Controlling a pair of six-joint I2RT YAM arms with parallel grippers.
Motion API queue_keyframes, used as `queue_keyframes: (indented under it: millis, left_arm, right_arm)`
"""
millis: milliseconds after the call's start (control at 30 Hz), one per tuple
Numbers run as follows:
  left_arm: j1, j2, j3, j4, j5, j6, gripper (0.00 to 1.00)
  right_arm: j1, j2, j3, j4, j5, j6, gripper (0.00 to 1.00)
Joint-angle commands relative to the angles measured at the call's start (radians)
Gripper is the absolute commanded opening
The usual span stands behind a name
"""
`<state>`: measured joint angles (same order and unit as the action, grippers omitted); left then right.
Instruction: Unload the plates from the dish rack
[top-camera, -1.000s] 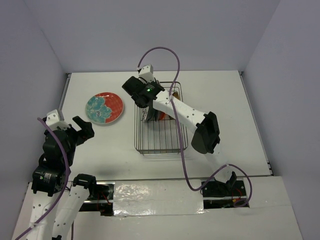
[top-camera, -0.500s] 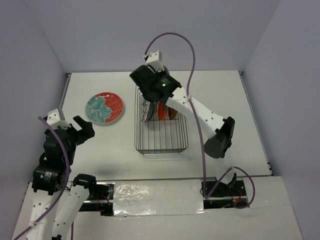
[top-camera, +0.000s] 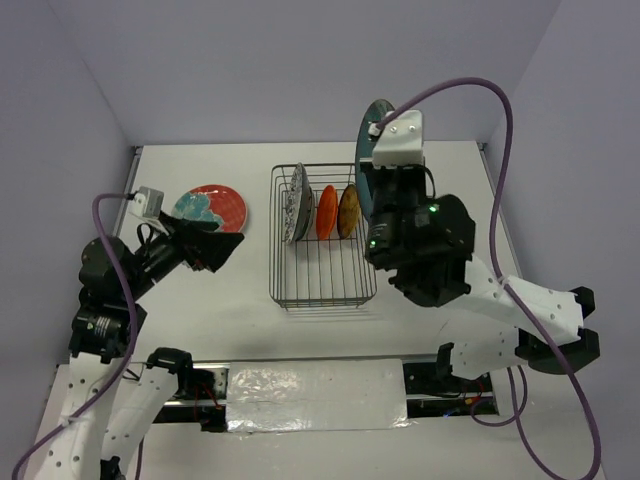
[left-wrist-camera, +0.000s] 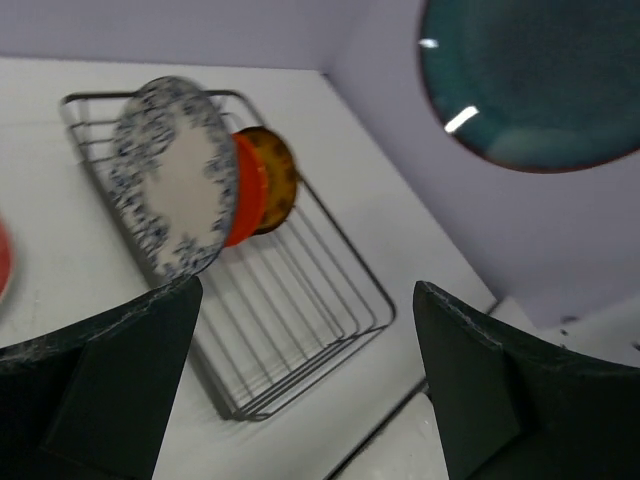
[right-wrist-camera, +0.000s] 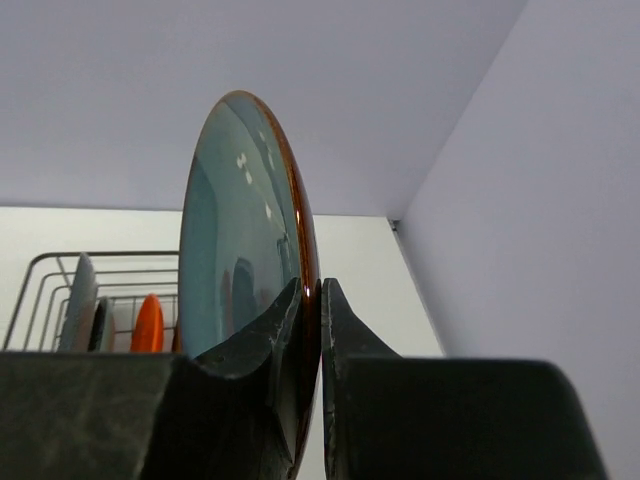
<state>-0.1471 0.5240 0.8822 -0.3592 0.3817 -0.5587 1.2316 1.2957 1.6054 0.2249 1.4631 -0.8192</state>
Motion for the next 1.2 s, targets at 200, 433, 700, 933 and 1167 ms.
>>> queue_keyframes:
  millis: [200,433,700,933,1167]
  left_arm:
    - [-0.003,0.172,0.136,0.289,0.289,-0.155,1.00]
    - [-0.003,0.176,0.054,0.380,0.221,-0.272,1.00]
    - [-0.003,0.096,0.006,0.451,0.151,-0.317,0.99]
    - [-0.003,0.094,-0.169,0.912,0.193,-0.593,0.99]
    - [-0.005,0.108,-0.216,1.004,0.119,-0.653,1.00]
  right_arm:
    - [0.120,0.017,-0.044,0.797,0.155,-0.609,0.00]
    - [0.131,0.200,0.171,1.061,0.158,-0.862,0.00]
    - [0.143,0.493,0.696,0.964,0.141,-1.063,0.00]
    - [0.204,0.427,0.630,1.021,0.123,-0.962,0.00]
    - [0.149,0.473,0.688,0.294,0.097,-0.672,0.00]
